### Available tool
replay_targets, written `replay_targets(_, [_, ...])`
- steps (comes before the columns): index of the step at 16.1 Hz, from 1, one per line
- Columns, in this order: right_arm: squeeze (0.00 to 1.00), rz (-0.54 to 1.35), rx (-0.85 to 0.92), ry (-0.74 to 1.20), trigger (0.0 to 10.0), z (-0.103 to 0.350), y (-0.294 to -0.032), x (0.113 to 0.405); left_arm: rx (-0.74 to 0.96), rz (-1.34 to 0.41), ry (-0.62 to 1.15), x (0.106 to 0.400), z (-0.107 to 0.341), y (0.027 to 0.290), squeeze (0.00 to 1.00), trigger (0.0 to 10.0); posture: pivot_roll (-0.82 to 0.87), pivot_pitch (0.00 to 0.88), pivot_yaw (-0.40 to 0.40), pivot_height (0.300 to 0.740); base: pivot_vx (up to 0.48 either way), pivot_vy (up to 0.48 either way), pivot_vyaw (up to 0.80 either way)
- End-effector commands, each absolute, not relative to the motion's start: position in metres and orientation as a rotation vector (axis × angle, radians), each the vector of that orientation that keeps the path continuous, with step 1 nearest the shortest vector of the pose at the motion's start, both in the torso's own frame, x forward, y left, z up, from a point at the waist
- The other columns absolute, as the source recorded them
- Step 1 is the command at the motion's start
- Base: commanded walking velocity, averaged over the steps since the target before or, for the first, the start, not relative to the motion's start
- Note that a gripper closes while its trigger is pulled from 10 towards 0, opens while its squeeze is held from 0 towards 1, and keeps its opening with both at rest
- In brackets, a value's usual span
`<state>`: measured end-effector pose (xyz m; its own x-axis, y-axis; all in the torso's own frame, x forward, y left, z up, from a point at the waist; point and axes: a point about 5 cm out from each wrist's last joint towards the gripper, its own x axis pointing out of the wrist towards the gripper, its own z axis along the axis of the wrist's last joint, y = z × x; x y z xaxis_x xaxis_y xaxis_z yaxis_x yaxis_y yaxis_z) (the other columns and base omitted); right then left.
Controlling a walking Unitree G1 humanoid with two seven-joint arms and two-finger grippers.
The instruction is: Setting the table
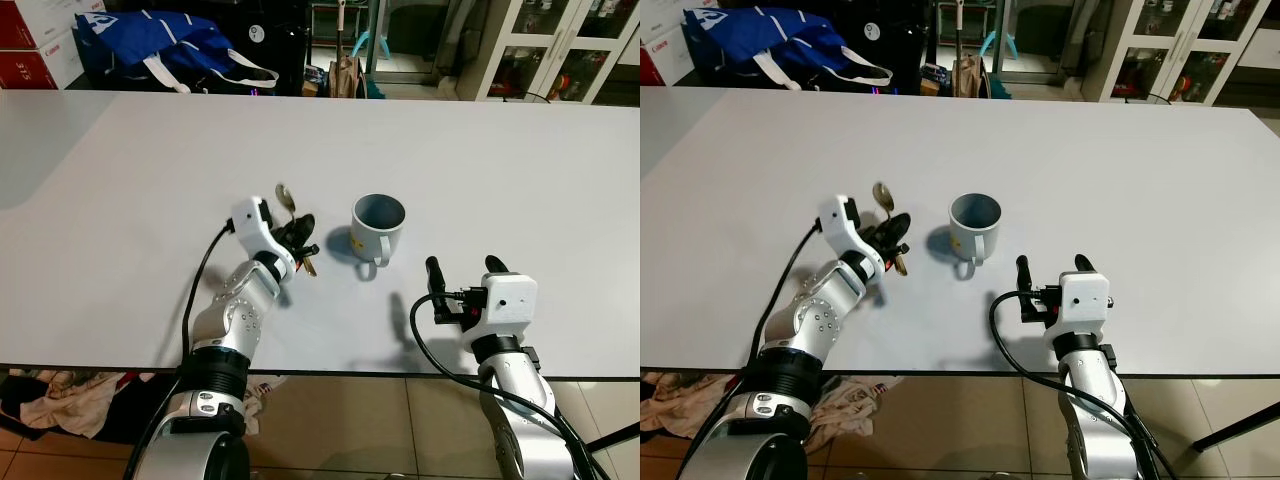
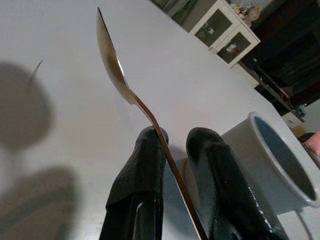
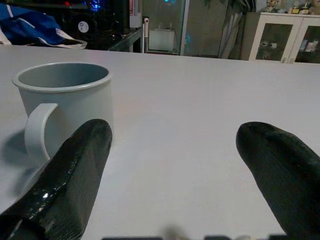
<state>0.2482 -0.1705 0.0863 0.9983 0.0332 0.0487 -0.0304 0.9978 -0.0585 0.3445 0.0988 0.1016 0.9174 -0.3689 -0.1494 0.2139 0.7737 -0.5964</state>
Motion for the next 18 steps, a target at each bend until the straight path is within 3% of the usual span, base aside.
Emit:
replay_targets(1, [0.00, 0.033, -0.064, -0.064, 10.0, 0.092, -0.171, 0.250, -0.599, -0.322, 0.281, 0.346, 0.102, 0.096, 0.00, 0.0, -0.04, 0.000, 0.014, 0.740, 0.000, 0.000, 0.00])
replay_targets(4, [0.00, 0.034, -0.064, -0.064, 10.0, 0.091, -0.171, 0.251, -0.595, -0.328, 0.315, 0.347, 0.097, 0.097, 0.00, 0.0, -0.04, 0.000, 0.012, 0.740, 0.000, 0.000, 0.00])
replay_targets(9, [0.00, 0.038, -0.066, -0.061, 10.0, 0.091, -0.171, 0.251, -0.285, -0.574, 0.275, 0.355, 0.110, 0.090, 0.00, 0.0, -0.03, 0.000, 0.009, 0.740, 0.000, 0.000, 0.00])
replay_targets(18, [0.00, 0.031, -0.075, -0.054, 10.0, 0.091, -0.175, 0.248, -0.248, -0.572, 0.297, 0.356, 0.100, 0.092, 0.00, 0.0, -0.05, 0.000, 0.004, 0.740, 0.000, 0.000, 0.00])
